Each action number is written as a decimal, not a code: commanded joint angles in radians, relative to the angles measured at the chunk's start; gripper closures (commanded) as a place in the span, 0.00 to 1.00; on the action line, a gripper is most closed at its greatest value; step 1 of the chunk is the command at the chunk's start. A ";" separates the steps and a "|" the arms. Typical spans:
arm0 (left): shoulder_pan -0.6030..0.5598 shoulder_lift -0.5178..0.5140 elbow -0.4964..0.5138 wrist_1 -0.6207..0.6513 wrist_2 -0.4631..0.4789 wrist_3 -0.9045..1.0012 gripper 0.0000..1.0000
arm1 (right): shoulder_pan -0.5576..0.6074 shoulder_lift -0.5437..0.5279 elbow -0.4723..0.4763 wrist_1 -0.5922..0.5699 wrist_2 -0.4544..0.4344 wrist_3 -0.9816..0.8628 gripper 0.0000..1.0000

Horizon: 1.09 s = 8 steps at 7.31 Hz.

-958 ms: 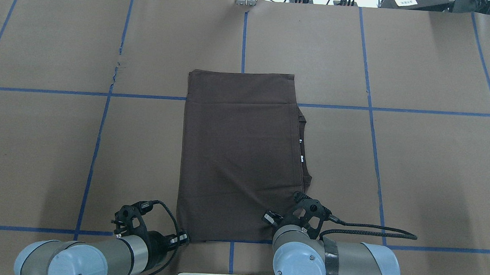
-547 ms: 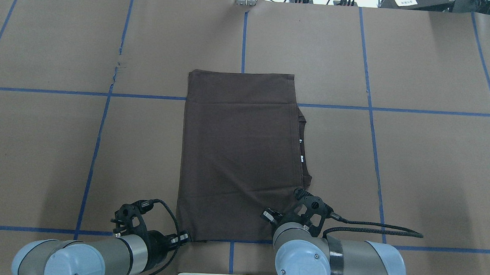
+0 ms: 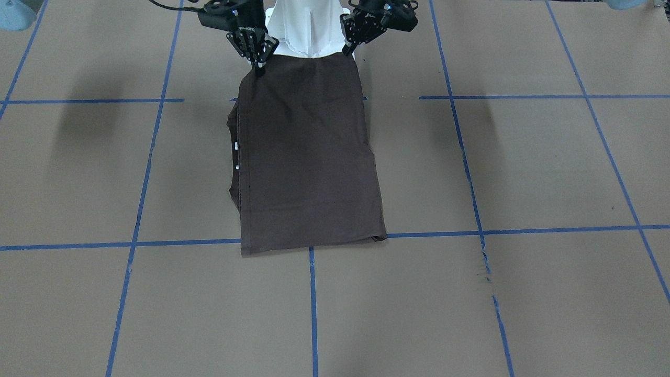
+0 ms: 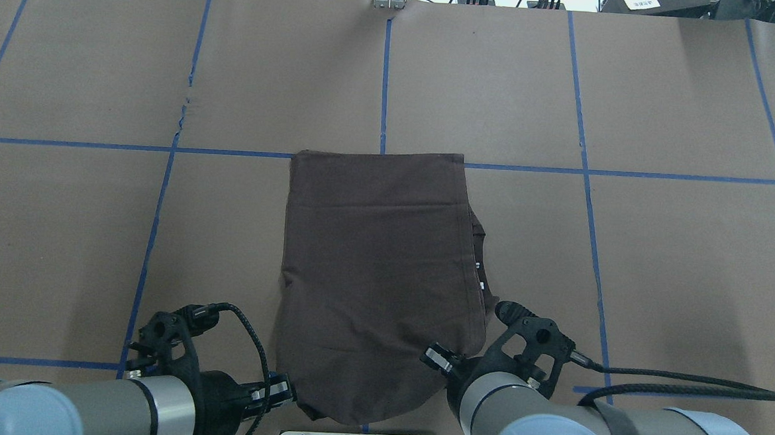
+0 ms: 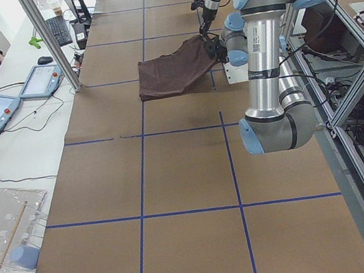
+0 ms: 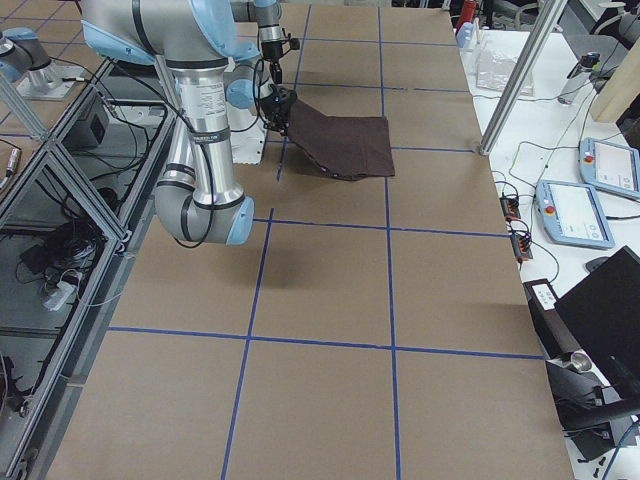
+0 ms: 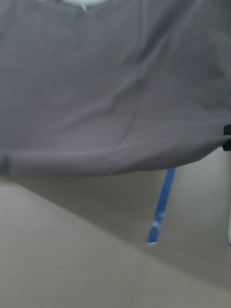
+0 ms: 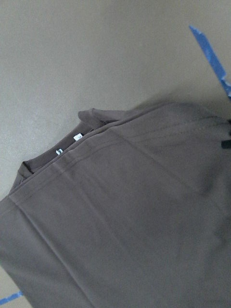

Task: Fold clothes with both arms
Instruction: 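Grasp the near edge with both grippers and fold it away from the robot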

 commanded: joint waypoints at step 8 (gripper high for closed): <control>-0.366 -0.259 0.274 0.201 -0.103 0.333 1.00 | 0.294 0.189 -0.385 0.143 0.086 -0.149 1.00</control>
